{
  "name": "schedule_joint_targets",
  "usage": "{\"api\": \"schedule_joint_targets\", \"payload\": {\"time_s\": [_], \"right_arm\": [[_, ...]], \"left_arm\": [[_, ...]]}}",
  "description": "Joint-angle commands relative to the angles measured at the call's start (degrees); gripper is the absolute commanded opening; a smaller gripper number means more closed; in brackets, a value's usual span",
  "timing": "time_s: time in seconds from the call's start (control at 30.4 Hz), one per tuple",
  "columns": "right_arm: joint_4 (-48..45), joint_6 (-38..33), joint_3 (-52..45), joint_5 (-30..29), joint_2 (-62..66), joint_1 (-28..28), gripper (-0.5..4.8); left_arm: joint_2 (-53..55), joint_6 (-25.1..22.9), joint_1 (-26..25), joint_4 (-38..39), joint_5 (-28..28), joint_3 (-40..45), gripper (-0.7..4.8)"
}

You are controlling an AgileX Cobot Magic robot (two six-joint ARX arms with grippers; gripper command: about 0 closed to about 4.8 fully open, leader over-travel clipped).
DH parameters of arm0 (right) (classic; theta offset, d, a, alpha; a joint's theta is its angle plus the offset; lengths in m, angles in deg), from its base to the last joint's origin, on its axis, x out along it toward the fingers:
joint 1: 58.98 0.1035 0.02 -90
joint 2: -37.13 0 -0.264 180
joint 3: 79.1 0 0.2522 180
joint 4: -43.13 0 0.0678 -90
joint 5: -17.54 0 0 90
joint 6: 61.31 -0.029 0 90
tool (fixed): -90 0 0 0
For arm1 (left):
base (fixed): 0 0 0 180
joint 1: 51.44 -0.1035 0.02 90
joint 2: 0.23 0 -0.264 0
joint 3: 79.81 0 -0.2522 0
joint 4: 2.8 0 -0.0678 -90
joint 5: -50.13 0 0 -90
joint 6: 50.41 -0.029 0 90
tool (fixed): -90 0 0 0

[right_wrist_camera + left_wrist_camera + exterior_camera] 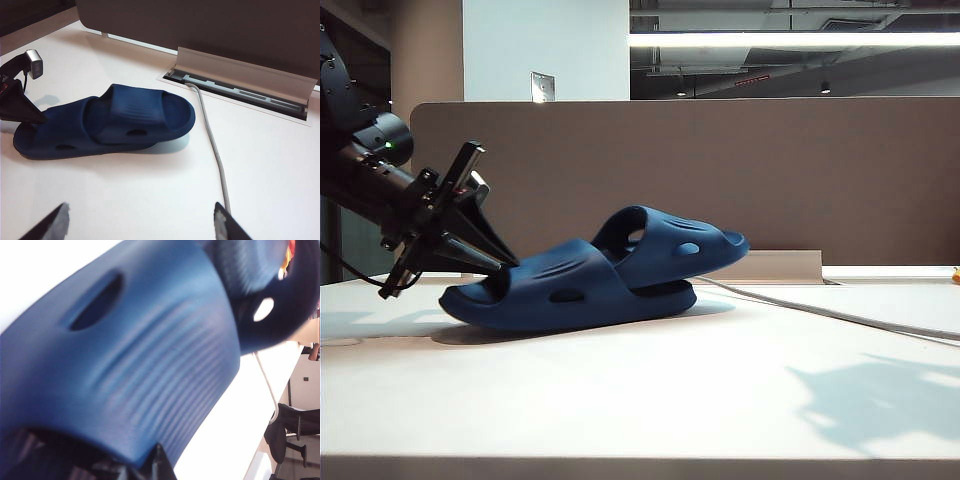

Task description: Interlock the pair of blue slippers on the table with their fronts facing up.

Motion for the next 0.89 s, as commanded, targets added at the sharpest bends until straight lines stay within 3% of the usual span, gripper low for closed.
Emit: {"api": "schedule_joint_targets", "payload": {"time_s": [0.03,0.13,0.26,0.39,0.53,0.79,0.89], "right_arm": [[-0.9,0.0,0.1,-0.1,-0.1,0.0,3.64],[-0.7,0.0,0.1,-0.1,-0.1,0.0,3.64],[-0.3,0.0,0.1,-0.1,-0.1,0.0,3.64],[0.6,0.0,0.1,-0.1,-0.1,0.0,3.64],[1.5,0.0,0.1,-0.3,-0.1,0.0,3.64],[1.8,-0.2,0.1,-1.6,-0.1,0.1,3.65],[2.1,-0.3,0.1,-1.7,-0.1,0.1,3.64]], "left_arm": [[-0.2,-1.0,0.3,0.1,0.0,-0.1,0.55],[-0.2,-1.5,0.3,0.1,0.1,-0.1,0.63],[-0.2,-1.9,0.2,0.2,0.9,-0.1,1.96],[-0.2,-2.3,-0.1,0.2,0.7,-0.2,2.21],[-0.7,-3.5,-0.7,0.6,0.0,-0.2,2.96],[-7.8,-4.2,-4.7,2.0,-3.7,-0.2,3.11],[-13.8,-7.6,-6.5,4.9,-5.2,-0.2,3.11]]}}
